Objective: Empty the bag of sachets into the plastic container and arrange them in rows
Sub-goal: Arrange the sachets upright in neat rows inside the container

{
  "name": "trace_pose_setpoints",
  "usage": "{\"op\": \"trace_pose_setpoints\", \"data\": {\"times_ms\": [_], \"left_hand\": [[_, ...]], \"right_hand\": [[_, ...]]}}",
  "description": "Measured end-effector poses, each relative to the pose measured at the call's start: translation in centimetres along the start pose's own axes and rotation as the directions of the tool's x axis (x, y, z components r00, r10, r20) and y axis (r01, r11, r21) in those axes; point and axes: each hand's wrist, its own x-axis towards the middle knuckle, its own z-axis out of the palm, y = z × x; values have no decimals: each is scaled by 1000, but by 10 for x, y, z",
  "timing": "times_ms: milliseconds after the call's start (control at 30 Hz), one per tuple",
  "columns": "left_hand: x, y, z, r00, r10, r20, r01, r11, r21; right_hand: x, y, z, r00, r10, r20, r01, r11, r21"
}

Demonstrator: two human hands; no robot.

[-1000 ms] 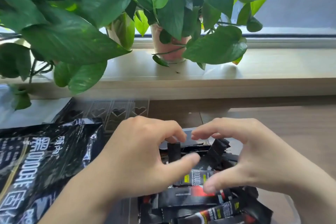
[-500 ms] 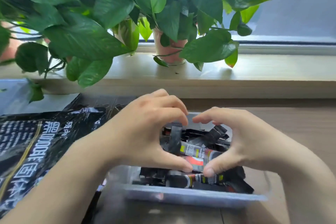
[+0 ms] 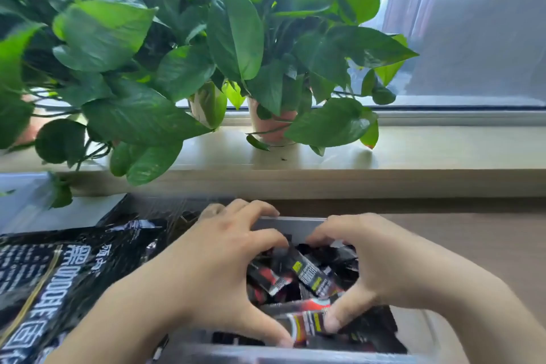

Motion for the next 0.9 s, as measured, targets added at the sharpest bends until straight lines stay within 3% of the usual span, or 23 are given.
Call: {"op": "trace_pose_setpoints", "data": {"times_ms": [267,567,900], "left_hand": [[-14,-1,3,1000,-23,-8,20,969,-247],[-13,-6,9,998,-24,63,33,990,-139],[-10,-10,11,999,-7,52,18,980,-199]], "right_hand": [[-13,6,6,998,-55,-31,57,997,43],[-13,-1,13,992,-90,-92,92,996,21],[-14,0,13,998,-9,-68,15,996,88]]}}
